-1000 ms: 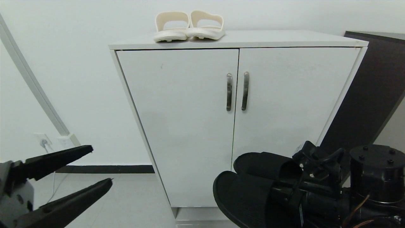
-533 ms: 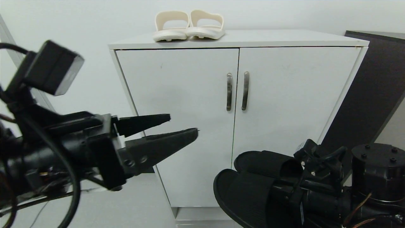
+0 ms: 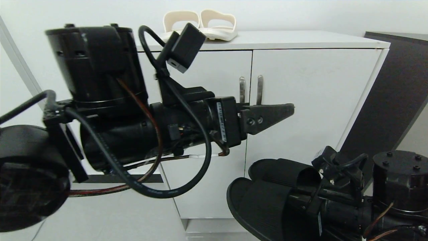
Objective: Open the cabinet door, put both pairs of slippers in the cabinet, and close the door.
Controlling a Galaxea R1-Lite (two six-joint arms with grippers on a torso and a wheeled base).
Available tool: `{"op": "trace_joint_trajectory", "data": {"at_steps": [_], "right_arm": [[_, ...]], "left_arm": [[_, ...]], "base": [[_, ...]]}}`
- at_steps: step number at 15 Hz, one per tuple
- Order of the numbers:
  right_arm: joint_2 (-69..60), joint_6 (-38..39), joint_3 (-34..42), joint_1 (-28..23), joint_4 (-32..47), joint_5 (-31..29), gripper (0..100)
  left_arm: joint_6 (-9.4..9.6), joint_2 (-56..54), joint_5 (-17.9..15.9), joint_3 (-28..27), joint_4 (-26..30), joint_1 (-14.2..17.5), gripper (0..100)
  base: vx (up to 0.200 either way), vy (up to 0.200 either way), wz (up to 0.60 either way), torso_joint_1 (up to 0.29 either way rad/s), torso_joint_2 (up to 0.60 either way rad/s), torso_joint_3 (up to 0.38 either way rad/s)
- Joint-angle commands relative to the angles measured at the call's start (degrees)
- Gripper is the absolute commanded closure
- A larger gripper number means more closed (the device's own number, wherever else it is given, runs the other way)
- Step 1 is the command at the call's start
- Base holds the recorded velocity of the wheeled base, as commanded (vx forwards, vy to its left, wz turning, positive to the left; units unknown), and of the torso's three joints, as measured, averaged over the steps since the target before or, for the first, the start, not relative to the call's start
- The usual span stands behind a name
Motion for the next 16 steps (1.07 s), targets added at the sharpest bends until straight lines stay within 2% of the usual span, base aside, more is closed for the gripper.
{"op": "trace_joint_trajectory", "data": {"at_steps": [1, 5, 11, 16], "right_arm": [[-0.02, -0.01, 0.0, -0.13, -0.03, 0.02, 100], [-0.02, -0.01, 0.0, -0.66, -0.03, 0.02, 100], [-0.02, -0.01, 0.18, -0.66, -0.03, 0.02, 100], [-0.02, -0.01, 0.18, -0.66, -0.03, 0.02, 100]], "left_arm": [[-0.21, 6.21, -0.03, -3.15, -0.65, -0.28, 0], [-0.3, 10.34, 0.06, -8.07, -0.74, 0.07, 0], [-0.39, 14.74, -0.03, -14.93, -0.3, 4.29, 0], [-0.39, 17.99, 0.58, -18.44, -0.12, 5.78, 0]], "base": [[0.0, 0.0, 0.0, 0.0, 0.0, 0.0], [0.0, 0.0, 0.0, 0.0, 0.0, 0.0], [0.0, 0.0, 0.0, 0.0, 0.0, 0.0], [0.0, 0.0, 0.0, 0.0, 0.0, 0.0]]}}
